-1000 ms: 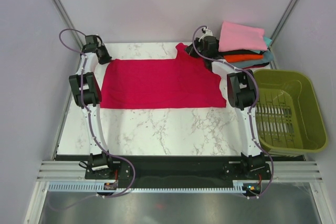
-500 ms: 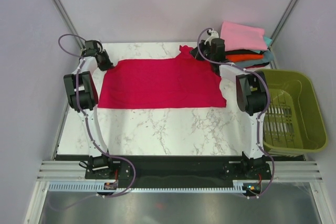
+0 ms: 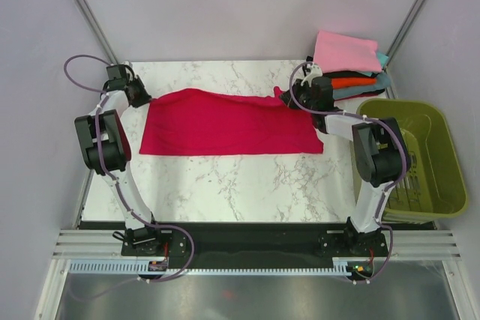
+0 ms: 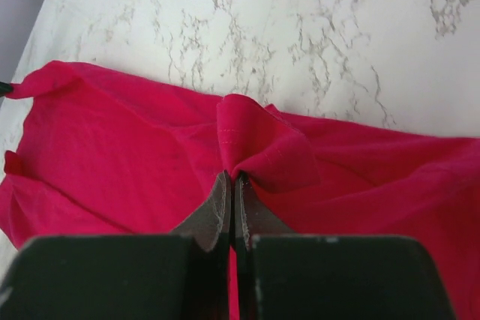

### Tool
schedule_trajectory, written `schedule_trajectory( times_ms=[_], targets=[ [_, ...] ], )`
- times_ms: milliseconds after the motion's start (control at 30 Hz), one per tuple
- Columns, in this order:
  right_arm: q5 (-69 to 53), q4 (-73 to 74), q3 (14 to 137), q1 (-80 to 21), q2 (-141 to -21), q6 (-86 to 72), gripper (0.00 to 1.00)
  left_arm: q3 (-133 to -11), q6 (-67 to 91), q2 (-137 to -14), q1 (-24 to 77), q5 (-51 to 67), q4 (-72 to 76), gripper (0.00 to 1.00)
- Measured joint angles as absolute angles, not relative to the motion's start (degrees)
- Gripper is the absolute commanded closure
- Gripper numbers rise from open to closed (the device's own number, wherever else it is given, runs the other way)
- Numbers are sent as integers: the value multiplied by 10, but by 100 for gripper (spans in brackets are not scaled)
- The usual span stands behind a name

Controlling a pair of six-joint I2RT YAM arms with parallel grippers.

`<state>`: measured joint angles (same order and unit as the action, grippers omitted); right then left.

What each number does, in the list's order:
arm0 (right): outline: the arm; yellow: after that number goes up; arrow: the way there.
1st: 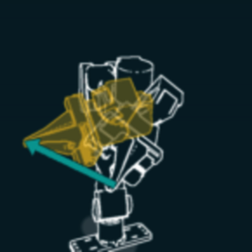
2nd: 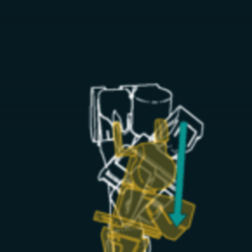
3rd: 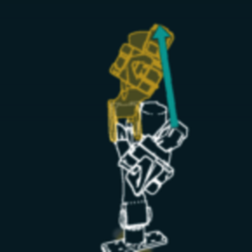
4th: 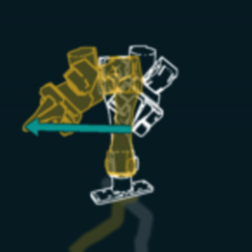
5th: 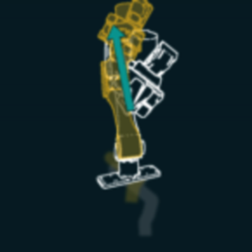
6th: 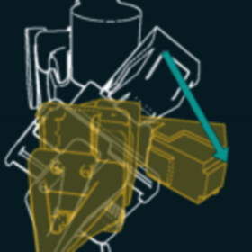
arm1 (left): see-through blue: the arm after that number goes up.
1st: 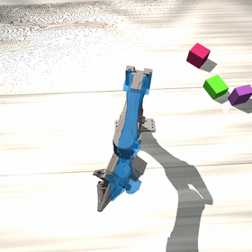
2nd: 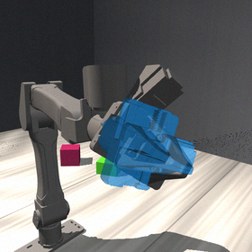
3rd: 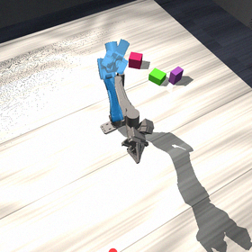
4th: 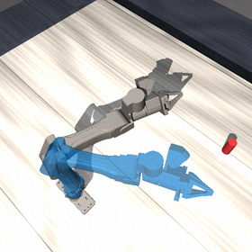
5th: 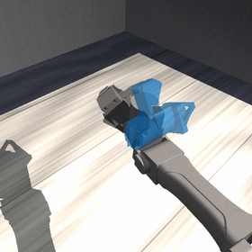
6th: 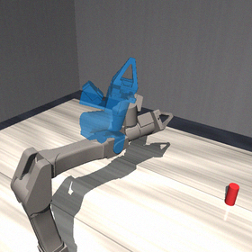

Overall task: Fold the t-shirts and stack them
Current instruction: Fold the tshirt

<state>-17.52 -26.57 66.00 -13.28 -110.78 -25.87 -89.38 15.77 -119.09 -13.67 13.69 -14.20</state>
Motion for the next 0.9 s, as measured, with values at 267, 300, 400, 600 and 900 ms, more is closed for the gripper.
schedule_trajectory(
  times_ms=[267, 300, 400, 600, 900],
  targets=[
    [-148, -271, 557, -133, -1019, -252, 100, -840, 157, -1171, -140, 121, -131, 98],
    [-146, -274, 551, -133, -1013, -252, 100, -835, 157, -1167, -140, 121, -129, 98],
    [-138, -279, 533, -133, -996, -251, 100, -819, 157, -1159, -142, 118, -114, 98],
    [-128, -282, 497, -133, -973, -250, 100, -787, 157, -1143, -144, 101, -97, 98],
    [-102, -256, 489, -133, -927, -237, 100, -744, 156, -1089, -154, 92, -62, 98]
  ],
)
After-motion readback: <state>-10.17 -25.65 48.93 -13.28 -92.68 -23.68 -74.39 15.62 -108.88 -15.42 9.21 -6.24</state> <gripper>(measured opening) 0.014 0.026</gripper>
